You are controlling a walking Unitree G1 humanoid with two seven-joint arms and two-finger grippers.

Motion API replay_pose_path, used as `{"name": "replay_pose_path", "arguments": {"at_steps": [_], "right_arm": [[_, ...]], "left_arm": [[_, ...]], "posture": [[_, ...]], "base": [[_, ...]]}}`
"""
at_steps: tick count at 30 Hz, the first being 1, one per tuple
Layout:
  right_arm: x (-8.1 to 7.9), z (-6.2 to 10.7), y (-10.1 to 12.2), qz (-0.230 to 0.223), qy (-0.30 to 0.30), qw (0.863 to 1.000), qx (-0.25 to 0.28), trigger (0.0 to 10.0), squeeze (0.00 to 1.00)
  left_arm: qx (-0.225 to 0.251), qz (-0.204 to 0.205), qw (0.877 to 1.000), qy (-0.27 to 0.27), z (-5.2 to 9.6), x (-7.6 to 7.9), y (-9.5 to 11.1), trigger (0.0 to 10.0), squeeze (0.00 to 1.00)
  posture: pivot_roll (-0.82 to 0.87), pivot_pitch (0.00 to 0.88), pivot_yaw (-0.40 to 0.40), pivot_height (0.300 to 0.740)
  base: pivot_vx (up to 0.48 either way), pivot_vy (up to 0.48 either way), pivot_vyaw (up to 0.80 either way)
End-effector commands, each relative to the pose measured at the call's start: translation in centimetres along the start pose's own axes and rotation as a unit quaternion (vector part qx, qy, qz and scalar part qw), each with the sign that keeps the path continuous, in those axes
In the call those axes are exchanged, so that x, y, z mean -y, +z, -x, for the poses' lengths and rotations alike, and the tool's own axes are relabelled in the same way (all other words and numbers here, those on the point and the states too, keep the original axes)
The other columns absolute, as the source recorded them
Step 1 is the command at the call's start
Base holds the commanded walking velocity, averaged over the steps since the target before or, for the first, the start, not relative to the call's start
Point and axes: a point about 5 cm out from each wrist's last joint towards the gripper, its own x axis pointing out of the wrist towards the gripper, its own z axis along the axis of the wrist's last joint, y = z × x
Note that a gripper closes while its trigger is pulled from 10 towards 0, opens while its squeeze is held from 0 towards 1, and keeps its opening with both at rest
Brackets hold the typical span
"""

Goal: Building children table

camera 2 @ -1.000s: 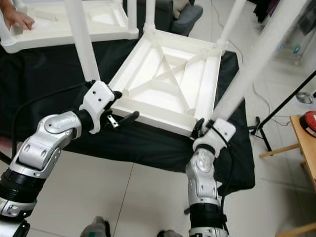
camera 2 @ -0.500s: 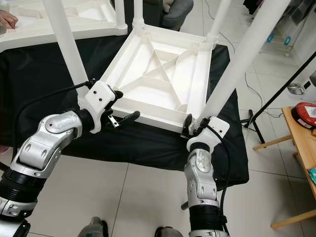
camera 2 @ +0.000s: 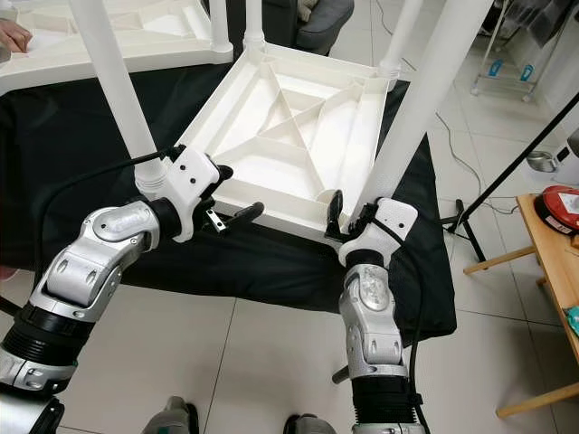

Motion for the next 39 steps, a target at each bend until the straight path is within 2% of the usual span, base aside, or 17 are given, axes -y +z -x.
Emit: {"name": "replay_pose_path", "arguments": {"at_steps": [1, 8, 12, 14, 22, 27, 32, 36, 38, 39], "right_arm": [[0.3, 0.3, -0.1, 0.008, -0.001, 1.0, 0.001, 10.0, 0.0], [0.4, 0.4, 0.5, 0.024, 0.014, 1.0, 0.008, 10.0, 0.0], [0.4, 0.6, 1.2, 0.043, 0.061, 0.997, 0.012, 10.0, 0.0], [1.1, 0.6, 2.2, 0.063, 0.105, 0.992, 0.013, 10.0, 0.0], [1.5, 0.4, 2.7, 0.069, 0.127, 0.989, 0.011, 10.0, 0.0], [1.9, 0.4, 3.1, 0.083, 0.184, 0.979, -0.001, 10.0, 0.0], [2.2, 0.5, 3.3, 0.09, 0.211, 0.973, -0.009, 10.0, 0.0], [3.0, 0.3, 3.6, 0.098, 0.251, 0.963, -0.03, 10.0, 0.0], [3.0, 0.3, 3.6, 0.098, 0.251, 0.963, -0.03, 10.0, 0.0], [3.1, 0.2, 3.6, 0.102, 0.266, 0.958, -0.039, 10.0, 0.0]], "left_arm": [[0.003, -0.006, 1.0, -0.011, -0.3, 0.4, 0.1, 10.0, 0.0], [0.002, -0.007, 1.0, -0.012, -0.2, 0.5, 0.1, 10.0, 0.0], [0.001, -0.006, 1.0, -0.012, -0.2, 0.5, 0.0, 10.0, 0.0], [0.001, -0.006, 1.0, -0.014, -0.2, 0.6, -0.1, 10.0, 0.0], [0.002, -0.006, 1.0, -0.016, -0.3, 0.6, -0.1, 10.0, 0.0], [0.001, -0.006, 1.0, -0.017, -0.2, 0.7, -0.1, 10.0, 0.0], [0.001, -0.006, 1.0, -0.017, -0.2, 0.6, -0.2, 10.0, 0.0], [0.002, -0.005, 1.0, -0.017, -0.2, 0.7, -0.1, 10.0, 0.0], [0.002, -0.005, 1.0, -0.017, -0.2, 0.7, -0.1, 10.0, 0.0], [0.003, -0.006, 1.0, -0.019, -0.2, 0.7, -0.1, 10.0, 0.0]], "posture": [[0.16, 0.127, -0.023, 0.74], [0.16, 0.127, -0.023, 0.74], [0.16, 0.125, -0.024, 0.74], [0.15, 0.122, -0.025, 0.74], [0.15, 0.122, -0.025, 0.74], [0.15, 0.125, -0.023, 0.74], [0.15, 0.125, -0.023, 0.74], [0.15, 0.128, -0.024, 0.74], [0.15, 0.128, -0.024, 0.74], [0.15, 0.13, -0.021, 0.74]], "base": [[0.0, 0.0, 0.0], [0.0, 0.0, 0.0], [0.0, 0.0, 0.0], [0.0, 0.0, 0.0], [0.0, 0.0, 0.0], [0.0, 0.0, 0.0], [0.0, 0.0, 0.0], [0.0, 0.0, 0.0], [0.0, 0.0, 0.0], [0.0, 0.0, 0.0]]}}
